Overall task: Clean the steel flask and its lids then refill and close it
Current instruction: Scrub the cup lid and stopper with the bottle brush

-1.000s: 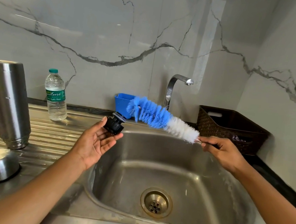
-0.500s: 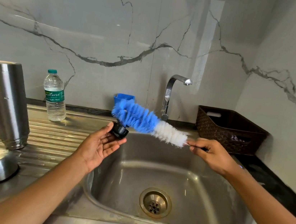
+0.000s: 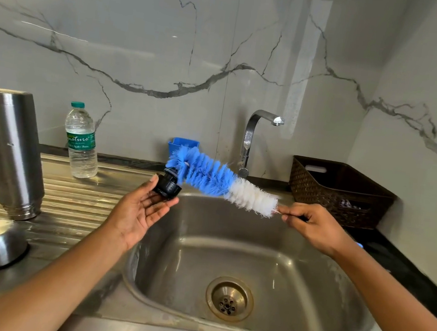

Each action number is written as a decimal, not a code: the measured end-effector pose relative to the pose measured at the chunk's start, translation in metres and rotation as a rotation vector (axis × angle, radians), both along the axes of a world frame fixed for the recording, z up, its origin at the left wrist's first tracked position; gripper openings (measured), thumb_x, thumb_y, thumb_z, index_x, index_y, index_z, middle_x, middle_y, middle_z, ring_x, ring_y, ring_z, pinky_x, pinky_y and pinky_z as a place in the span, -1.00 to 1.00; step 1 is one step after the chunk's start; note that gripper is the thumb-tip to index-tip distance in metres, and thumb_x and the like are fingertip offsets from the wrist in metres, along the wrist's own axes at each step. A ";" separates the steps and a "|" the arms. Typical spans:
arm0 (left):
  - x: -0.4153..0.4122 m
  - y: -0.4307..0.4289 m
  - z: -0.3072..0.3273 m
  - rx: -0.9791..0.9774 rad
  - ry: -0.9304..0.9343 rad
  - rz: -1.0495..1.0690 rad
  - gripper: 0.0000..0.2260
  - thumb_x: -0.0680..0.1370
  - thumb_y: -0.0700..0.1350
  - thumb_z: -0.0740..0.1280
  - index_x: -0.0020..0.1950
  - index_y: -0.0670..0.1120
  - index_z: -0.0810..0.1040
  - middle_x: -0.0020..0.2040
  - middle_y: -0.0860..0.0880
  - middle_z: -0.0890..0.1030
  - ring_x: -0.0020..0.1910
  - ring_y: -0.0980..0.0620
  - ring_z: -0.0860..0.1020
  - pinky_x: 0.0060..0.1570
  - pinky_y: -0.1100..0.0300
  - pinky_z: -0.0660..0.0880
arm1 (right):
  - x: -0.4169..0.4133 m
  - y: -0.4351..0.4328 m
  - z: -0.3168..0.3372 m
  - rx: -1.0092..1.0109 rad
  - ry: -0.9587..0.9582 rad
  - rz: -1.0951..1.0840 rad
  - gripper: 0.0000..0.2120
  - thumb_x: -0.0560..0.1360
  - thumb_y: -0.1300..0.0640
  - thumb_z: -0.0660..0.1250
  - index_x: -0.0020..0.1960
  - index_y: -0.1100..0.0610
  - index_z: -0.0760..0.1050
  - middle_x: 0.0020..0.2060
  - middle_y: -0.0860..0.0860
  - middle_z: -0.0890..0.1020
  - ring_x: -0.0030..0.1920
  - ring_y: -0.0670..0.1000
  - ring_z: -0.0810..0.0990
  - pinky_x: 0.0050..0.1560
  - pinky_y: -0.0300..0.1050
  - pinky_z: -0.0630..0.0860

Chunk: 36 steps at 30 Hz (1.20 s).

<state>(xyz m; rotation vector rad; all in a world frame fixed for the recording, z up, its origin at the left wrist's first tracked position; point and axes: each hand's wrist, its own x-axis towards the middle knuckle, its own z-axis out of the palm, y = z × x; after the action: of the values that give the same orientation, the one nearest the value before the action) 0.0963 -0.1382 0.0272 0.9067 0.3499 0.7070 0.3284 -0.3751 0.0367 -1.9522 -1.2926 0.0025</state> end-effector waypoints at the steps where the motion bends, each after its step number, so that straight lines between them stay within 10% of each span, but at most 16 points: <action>1: 0.000 0.000 -0.001 0.002 0.002 -0.007 -0.56 0.38 0.01 0.34 0.17 -0.21 0.50 -0.13 -0.15 0.70 -0.21 -0.02 0.69 -0.41 0.30 0.57 | 0.001 -0.002 0.000 -0.003 0.005 -0.004 -0.74 0.51 0.25 0.33 0.06 -0.09 0.59 -0.02 -0.33 0.56 0.12 -0.18 0.56 0.25 -0.15 0.44; 6: 0.003 -0.009 -0.001 0.068 0.025 -0.053 -0.35 0.18 0.10 0.57 0.16 -0.18 0.52 -0.08 -0.17 0.69 -0.17 -0.05 0.69 -0.38 0.28 0.58 | -0.005 0.005 -0.003 -0.012 -0.023 0.017 -0.75 0.52 0.24 0.33 0.10 -0.05 0.60 -0.02 -0.36 0.55 0.05 -0.36 0.53 0.23 -0.21 0.45; 21: 0.000 0.008 -0.002 0.001 -0.051 0.121 -0.82 0.54 -0.04 0.29 0.04 -0.13 0.53 -0.20 -0.08 0.70 -0.24 0.03 0.69 -0.30 0.29 0.60 | 0.014 -0.014 0.001 0.081 -0.080 -0.035 -0.61 0.49 0.29 0.35 -0.03 -0.25 0.52 -0.17 -0.37 0.61 -0.06 -0.26 0.58 0.04 -0.35 0.42; 36: 0.004 0.004 -0.005 0.132 0.001 0.178 -0.97 0.51 -0.18 0.33 -0.11 -0.06 0.53 -0.32 0.04 0.67 -0.21 0.07 0.62 -0.35 0.30 0.56 | 0.021 -0.016 -0.001 0.103 -0.177 -0.038 -0.73 0.48 0.27 0.37 0.10 -0.01 0.60 -0.13 -0.30 0.59 -0.07 -0.19 0.58 -0.06 -0.34 0.43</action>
<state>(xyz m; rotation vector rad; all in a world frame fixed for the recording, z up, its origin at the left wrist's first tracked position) 0.1007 -0.1339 0.0221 1.0088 0.3913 0.9021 0.3490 -0.3913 0.0358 -1.9224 -1.3407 -0.2569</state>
